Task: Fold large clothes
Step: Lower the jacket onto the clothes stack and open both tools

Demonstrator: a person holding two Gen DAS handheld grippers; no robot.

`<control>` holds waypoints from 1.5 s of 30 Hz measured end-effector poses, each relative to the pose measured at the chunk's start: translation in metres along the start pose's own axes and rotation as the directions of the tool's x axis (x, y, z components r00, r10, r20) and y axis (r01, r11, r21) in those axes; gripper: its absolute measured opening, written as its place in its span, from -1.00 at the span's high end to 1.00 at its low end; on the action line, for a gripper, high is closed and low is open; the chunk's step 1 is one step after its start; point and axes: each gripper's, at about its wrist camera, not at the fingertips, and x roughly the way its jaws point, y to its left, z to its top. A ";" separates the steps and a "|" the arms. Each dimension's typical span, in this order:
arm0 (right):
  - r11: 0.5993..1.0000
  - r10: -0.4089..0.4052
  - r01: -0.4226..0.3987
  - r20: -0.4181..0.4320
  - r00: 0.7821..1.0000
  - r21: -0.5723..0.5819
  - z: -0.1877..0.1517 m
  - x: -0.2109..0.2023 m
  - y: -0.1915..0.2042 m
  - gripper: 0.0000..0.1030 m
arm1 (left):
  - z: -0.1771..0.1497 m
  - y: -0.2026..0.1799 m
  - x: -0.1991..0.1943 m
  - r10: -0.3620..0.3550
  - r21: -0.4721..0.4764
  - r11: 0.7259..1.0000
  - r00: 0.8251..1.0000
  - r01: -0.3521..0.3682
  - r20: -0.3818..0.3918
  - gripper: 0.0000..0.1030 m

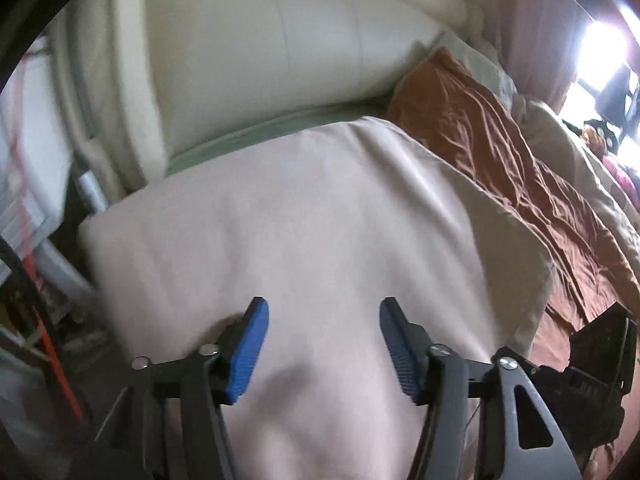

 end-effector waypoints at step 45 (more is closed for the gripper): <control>0.926 -0.279 0.284 0.055 0.959 -0.251 -0.059 -0.020 0.041 0.02 | -0.103 -0.001 -0.059 -0.014 -0.067 0.998 0.997 0.019 0.077 -0.35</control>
